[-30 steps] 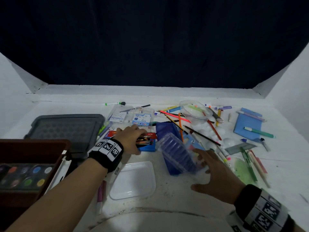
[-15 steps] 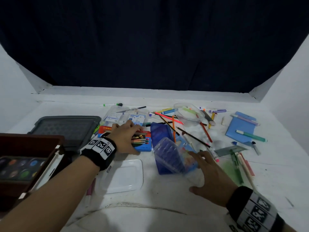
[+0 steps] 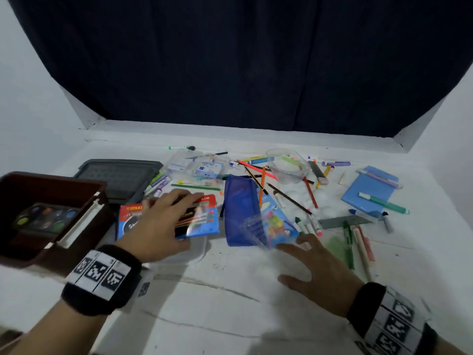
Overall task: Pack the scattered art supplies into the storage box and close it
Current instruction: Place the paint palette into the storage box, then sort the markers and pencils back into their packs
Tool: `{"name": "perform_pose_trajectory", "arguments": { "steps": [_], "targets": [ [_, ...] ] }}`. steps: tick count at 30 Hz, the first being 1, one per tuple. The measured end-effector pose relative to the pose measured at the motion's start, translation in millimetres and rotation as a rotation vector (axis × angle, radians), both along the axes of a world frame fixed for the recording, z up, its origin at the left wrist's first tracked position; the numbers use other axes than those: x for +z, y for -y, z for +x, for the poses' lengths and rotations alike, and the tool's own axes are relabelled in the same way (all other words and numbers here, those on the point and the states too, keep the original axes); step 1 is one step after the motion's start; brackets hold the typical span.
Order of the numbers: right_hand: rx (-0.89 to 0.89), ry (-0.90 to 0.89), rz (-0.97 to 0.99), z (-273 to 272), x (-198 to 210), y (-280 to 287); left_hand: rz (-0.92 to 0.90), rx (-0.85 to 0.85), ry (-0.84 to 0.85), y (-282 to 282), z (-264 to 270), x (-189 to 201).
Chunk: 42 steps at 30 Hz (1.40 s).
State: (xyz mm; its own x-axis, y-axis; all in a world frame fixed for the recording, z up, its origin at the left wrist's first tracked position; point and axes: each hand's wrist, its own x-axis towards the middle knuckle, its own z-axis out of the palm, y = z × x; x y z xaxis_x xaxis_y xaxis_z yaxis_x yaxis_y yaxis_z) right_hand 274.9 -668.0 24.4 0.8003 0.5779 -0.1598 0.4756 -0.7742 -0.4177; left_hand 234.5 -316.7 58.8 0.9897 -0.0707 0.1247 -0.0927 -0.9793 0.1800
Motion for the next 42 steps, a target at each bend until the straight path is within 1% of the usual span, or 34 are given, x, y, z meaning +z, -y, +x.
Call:
{"name": "perform_pose_trajectory", "arguments": {
  "steps": [2, 4, 6, 10, 13, 16, 19, 22, 25, 27, 29, 31, 34, 36, 39, 42],
  "targets": [
    [0.01, -0.042, -0.044, -2.2, -1.0, -0.4, -0.04, -0.046, -0.028, 8.0, -21.1, -15.3],
    [0.033, -0.103, -0.034, -3.2, -1.4, -3.4, -0.07, -0.077, -0.058, 14.9, -39.8, -29.3],
    [0.099, -0.128, -0.048, -5.6, 0.5, -7.6, -0.104, -0.086, -0.101, 18.1, -54.8, -41.9],
    [0.24, 0.025, -0.183, -5.6, 5.1, -15.2, -0.077, -0.05, -0.204, 15.0, -78.0, -57.4],
    [0.396, 0.172, -0.255, 1.0, 8.9, -25.6, -0.031, -0.013, -0.288, 11.4, -89.5, -62.6],
    [0.547, 0.292, -0.353, 12.5, 1.9, -35.7, -0.063, -0.012, -0.358, 5.4, -94.1, -67.8],
    [0.633, 0.346, -0.425, 16.5, 1.6, -49.0, -0.066, -0.011, -0.396, -2.1, -90.9, -65.5],
    [0.715, 0.343, -0.471, 17.6, 11.5, -63.8, -0.032, -0.029, -0.435, -10.2, -81.1, -62.0],
    [0.72, 0.317, -0.488, 15.5, 14.4, -80.8, -0.031, -0.035, -0.445, -24.0, -72.4, -62.0],
    [0.67, 0.275, -0.476, 9.0, 14.4, -89.4, -0.069, -0.046, -0.452, -35.6, -69.7, -64.4],
    [0.627, 0.195, -0.439, 2.0, 12.8, -96.9, -0.108, -0.063, -0.445, -46.3, -66.2, -65.4],
    [0.6, 0.089, -0.458, -3.8, 10.9, -104.1, -0.161, -0.065, -0.43, -54.5, -61.0, -64.9],
    [0.564, 0.008, -0.481, -11.6, 6.3, -116.4, -0.225, -0.03, -0.402, -65.0, -57.0, -67.0],
    [0.538, 0.013, -0.475, -13.0, -0.2, -124.3, -0.234, -0.02, -0.396, -68.8, -55.4, -70.4],
    [0.507, 0.058, -0.484, -8.7, -3.6, -134.4, -0.214, -0.046, -0.396, -71.4, -49.7, -74.2],
    [0.448, 0.056, -0.473, -1.8, -4.2, -140.5, -0.194, -0.077, -0.402, -76.0, -44.6, -75.7]
  ]
}}
